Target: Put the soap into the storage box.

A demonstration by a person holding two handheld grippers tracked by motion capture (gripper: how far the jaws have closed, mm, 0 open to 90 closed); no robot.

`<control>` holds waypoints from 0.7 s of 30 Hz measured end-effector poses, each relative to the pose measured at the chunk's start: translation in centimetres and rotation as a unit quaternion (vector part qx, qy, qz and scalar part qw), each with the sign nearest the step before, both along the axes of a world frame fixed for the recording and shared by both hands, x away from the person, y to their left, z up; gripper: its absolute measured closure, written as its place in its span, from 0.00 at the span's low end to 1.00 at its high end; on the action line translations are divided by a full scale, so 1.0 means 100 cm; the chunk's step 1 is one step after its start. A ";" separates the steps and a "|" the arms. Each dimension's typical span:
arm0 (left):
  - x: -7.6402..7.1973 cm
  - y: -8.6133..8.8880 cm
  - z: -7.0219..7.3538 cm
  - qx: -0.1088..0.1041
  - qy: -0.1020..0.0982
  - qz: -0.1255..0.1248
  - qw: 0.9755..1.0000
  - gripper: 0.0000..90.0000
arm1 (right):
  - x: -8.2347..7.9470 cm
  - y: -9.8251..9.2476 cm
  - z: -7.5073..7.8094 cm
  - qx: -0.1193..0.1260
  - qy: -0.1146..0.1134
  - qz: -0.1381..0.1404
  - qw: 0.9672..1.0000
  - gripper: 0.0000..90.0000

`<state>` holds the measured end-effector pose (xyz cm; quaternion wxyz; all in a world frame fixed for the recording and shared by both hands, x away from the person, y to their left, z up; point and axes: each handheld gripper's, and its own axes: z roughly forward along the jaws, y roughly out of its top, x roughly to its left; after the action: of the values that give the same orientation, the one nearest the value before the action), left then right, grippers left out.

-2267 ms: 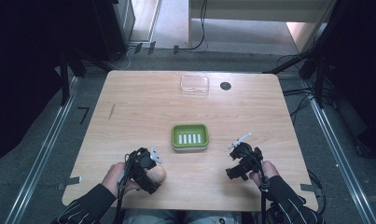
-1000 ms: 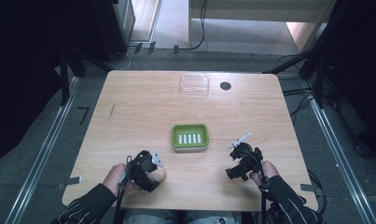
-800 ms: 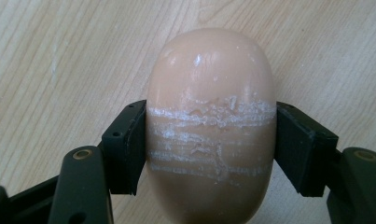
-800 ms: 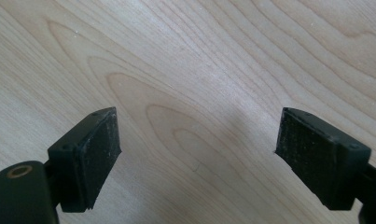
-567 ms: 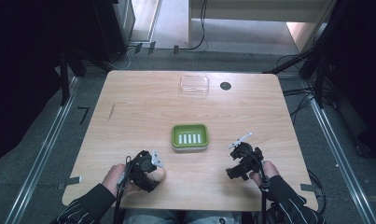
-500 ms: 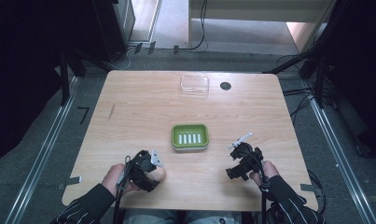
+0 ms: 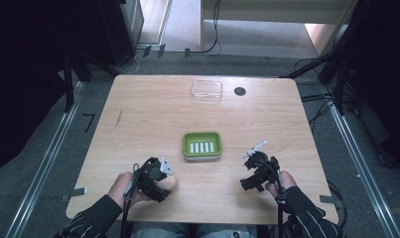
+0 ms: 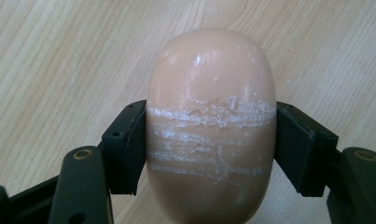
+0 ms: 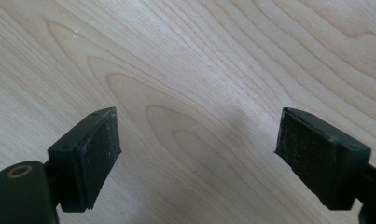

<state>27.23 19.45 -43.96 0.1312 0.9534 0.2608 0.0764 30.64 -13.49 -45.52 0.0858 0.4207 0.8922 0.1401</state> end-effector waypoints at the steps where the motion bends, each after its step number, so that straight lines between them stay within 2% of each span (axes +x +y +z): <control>1: 0.000 0.000 0.001 -0.001 -0.001 0.001 1.000 0.37 | 0.000 0.000 0.000 0.000 0.000 0.000 1.000 0.16; 12: 0.004 -0.001 0.002 0.000 -0.007 0.003 1.000 0.37 | 0.000 0.000 0.000 0.000 0.000 -0.001 1.000 0.16; 21: 0.016 -0.008 0.007 -0.005 -0.015 0.002 1.000 0.37 | 0.000 -0.001 0.000 0.002 0.000 -0.001 1.000 0.16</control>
<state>28.79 18.65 -43.30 0.1399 0.9510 0.2607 0.0899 30.66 -13.54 -45.55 0.0851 0.4214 0.8916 0.1424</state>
